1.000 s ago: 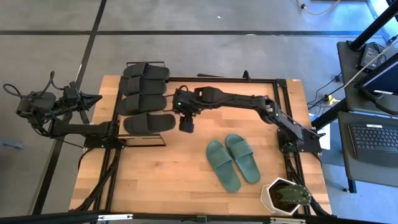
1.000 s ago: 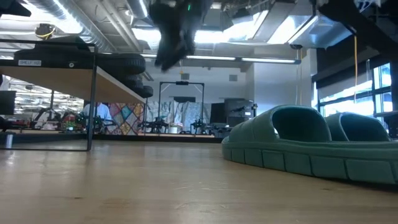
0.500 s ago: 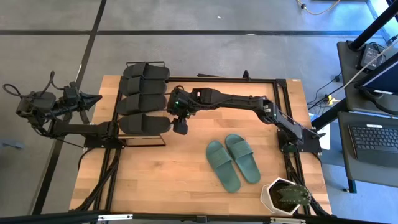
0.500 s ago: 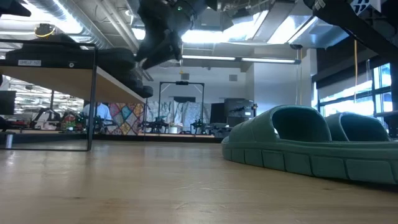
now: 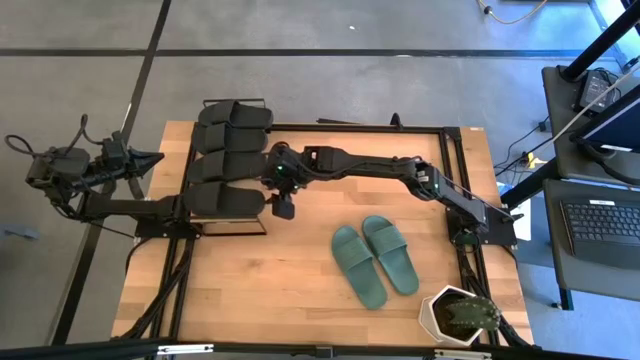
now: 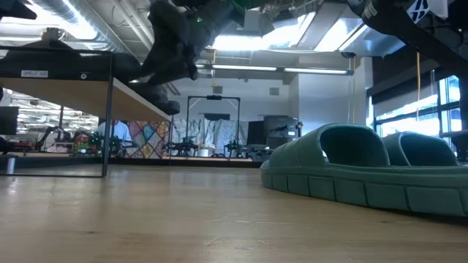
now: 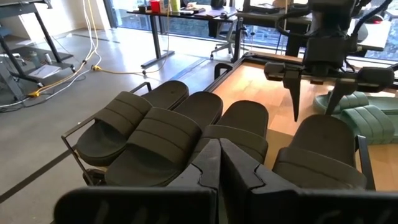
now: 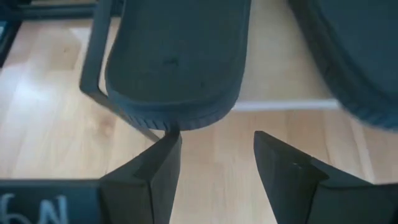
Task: Pick and place slides into the shelf
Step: Put the black slipper on the shelf, then put the green slipper under the shelf
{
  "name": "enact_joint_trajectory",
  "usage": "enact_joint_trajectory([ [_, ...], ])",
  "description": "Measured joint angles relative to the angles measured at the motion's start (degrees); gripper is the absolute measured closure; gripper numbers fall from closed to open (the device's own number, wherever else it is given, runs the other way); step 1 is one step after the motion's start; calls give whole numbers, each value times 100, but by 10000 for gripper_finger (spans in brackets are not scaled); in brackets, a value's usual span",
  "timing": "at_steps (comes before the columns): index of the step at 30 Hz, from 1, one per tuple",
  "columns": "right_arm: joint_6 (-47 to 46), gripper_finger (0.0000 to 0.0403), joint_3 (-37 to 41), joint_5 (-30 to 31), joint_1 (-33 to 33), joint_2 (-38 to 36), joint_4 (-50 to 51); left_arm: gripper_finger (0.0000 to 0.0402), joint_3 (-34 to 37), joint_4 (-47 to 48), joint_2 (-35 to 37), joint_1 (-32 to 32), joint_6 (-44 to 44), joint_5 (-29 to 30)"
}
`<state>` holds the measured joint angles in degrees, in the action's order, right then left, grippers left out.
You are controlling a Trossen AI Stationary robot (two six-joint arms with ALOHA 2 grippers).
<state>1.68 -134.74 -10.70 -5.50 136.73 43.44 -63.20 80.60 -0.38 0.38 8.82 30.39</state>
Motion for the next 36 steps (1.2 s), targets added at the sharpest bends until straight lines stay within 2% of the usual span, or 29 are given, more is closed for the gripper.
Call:
enact_joint_trajectory([
  [12, -140, 201, -3, 43, -2, 0, 207, 401, 0, 80, 0, 2, 0, 2],
  [17, -154, 201, -10, 686, -2, -45, 758, 401, 0, 146, 0, 2, -1, 2],
  [23, -427, 201, -30, 987, 23, -450, 1371, 401, 0, 144, 1, 0, 0, 2],
  [29, -390, 201, -32, 1659, 172, -664, 1856, 401, 0, 140, 0, 0, -2, 0],
  [36, -258, 201, 181, 1661, 202, -650, 2267, 401, 0, 127, 1, 1, 0, 0],
])
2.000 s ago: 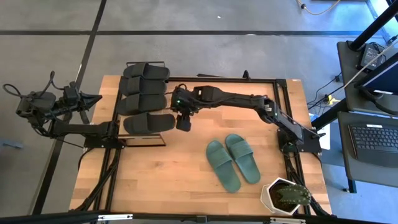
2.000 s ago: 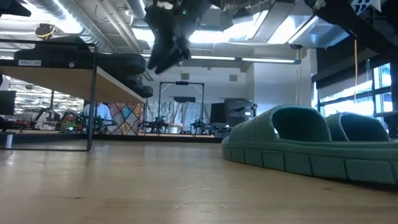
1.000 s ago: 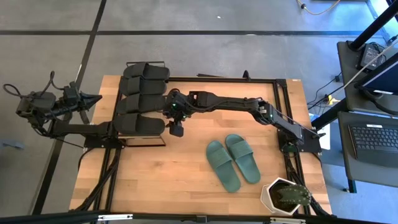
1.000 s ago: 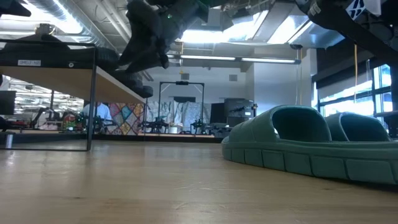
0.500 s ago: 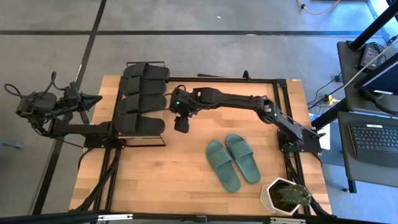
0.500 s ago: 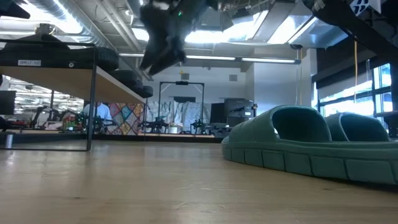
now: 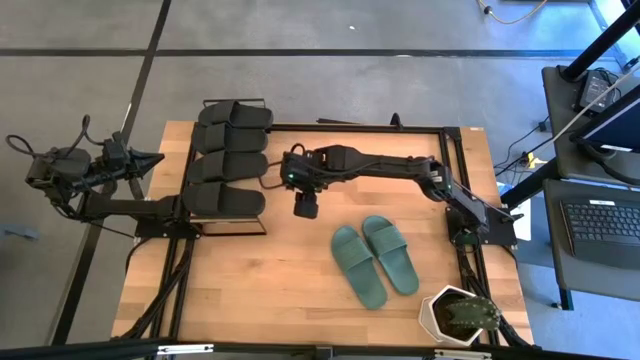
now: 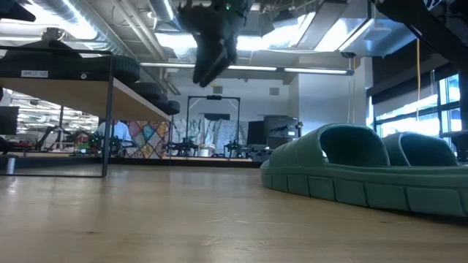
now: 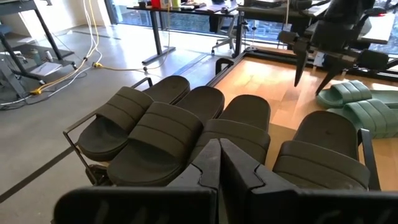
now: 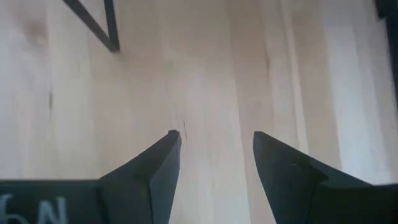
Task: Pick and place slides into the shelf
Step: Put the green slipper under the shelf
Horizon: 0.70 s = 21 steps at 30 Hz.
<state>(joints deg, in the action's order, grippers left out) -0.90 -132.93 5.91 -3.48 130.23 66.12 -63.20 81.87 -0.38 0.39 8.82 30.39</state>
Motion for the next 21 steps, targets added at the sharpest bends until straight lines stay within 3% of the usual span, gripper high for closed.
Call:
enact_joint_trajectory([
  [7, 133, 201, 308, -2, -115, 3, -495, 401, 0, -1, 0, 0, 0, 1],
  [11, 271, 201, 735, -17, -155, -5, -1396, 401, 0, 0, -1, 2, 0, 2],
  [15, 349, 201, 1064, -295, -189, 11, -1678, 401, 0, 0, -1, -1, 0, 2],
  [21, 219, 201, 2200, -300, -354, -748, -2343, 401, 0, 0, -1, 2, 0, 2],
])
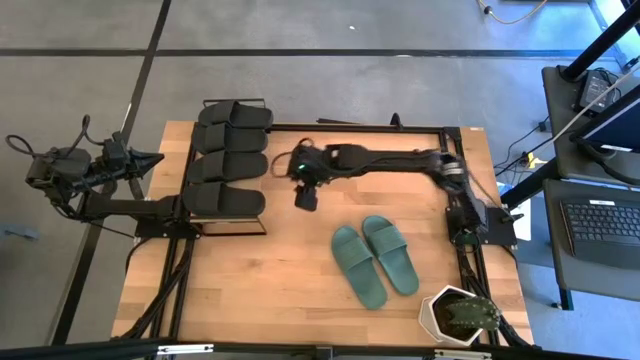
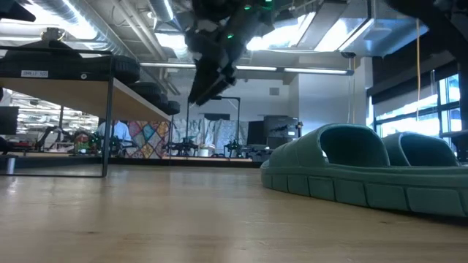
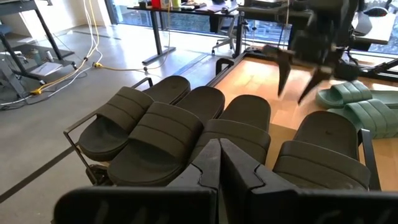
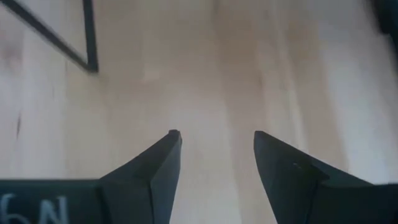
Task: Pick and place slides into the shelf
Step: Put the green slipper under the shelf
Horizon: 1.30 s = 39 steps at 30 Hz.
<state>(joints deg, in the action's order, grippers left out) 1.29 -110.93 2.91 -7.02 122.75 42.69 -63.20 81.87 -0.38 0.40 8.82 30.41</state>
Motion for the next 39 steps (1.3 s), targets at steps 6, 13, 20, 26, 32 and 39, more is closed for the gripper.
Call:
enact_joint_trajectory([
  [6, -617, 201, 2325, 2, -25, -1673, -1632, 401, 0, 0, 1, 0, -2, 8],
  [13, -1261, 201, 4138, 2, 588, -3328, -1833, 401, 0, 0, 0, -2, -42, 22],
  [20, -1611, 201, 4552, -8, 1829, -4233, -596, 401, 0, -4, 0, -1, -37, 27],
  [26, -2178, 201, 4552, 510, 2954, -4377, 270, 401, 0, -7, 0, -1, -32, 26],
  [32, -3108, 201, 4552, 1893, 4109, -4156, 849, 401, 0, -9, 0, -2, 2, 26],
  [39, -4258, 201, 4552, 2620, 4926, -3559, 1533, 401, 0, -9, 1, -1, 2, 26],
])
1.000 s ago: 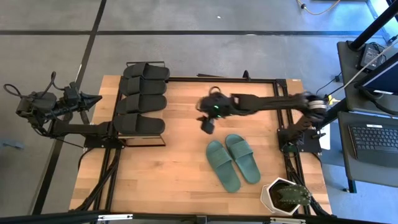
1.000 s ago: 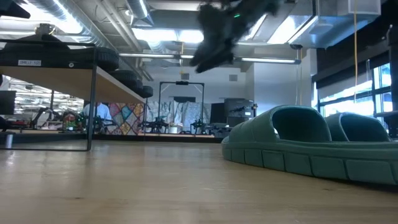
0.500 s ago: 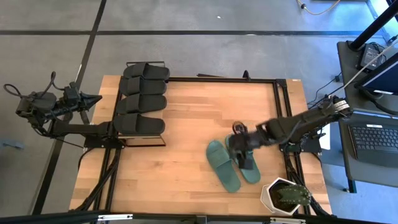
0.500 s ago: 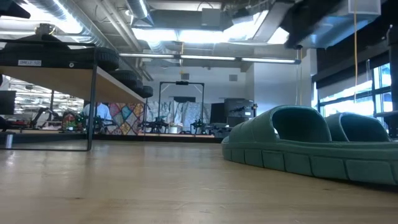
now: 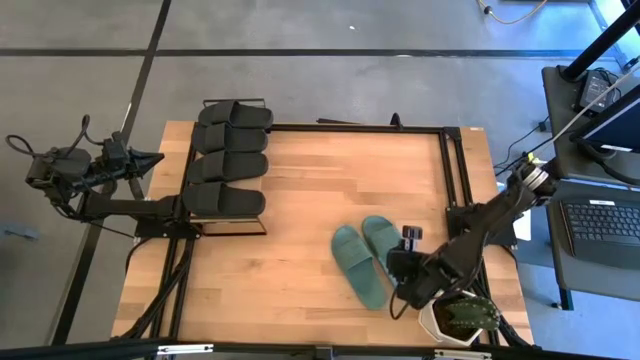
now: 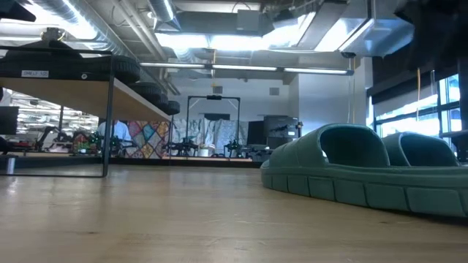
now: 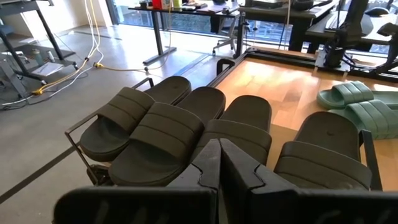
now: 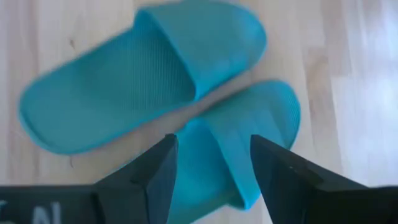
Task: Pick and place slides into the shelf
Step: Put the green slipper under the shelf
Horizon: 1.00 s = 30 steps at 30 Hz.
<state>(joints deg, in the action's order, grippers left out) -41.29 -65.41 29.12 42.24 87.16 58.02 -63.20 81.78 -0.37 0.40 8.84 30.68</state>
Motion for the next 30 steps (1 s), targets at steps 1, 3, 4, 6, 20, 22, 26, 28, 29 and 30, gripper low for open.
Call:
enact_joint_trajectory([
  [1, -135, 201, 0, 1, 24, 112, 59, 401, 1, 0, -1, -1, -1, 0],
  [3, -369, 201, 0, 17, 47, 336, 223, 401, 2, 0, 1, 1, 0, 13],
  [4, -449, 201, 0, 45, 41, 449, 307, 401, 0, -5, -1, 1, 0, 11],
  [6, -635, 201, -2, 131, 24, 704, 546, 401, 0, -20, -1, -1, 0, 13],
  [20, -1079, 201, -2, 580, -199, 1667, 1136, 401, 2, -42, -1, 1, 0, 20],
  [22, -1079, 201, -1, 578, -202, 1667, 1065, 401, 0, -42, 1, -1, 0, 20],
  [26, -1076, 201, -1, 578, -202, 1667, 822, 401, 2, -39, -1, 1, 0, 20],
  [28, -1022, 201, -2, 576, -202, 1667, 684, 401, 1, -39, -1, 0, 0, 20],
  [29, -965, 201, -2, 564, -202, 1667, 609, 401, 1, -39, -1, -1, 0, 19],
  [30, -951, 201, -2, 532, -202, 1667, 485, 401, 1, -39, 0, 1, 0, 20],
])
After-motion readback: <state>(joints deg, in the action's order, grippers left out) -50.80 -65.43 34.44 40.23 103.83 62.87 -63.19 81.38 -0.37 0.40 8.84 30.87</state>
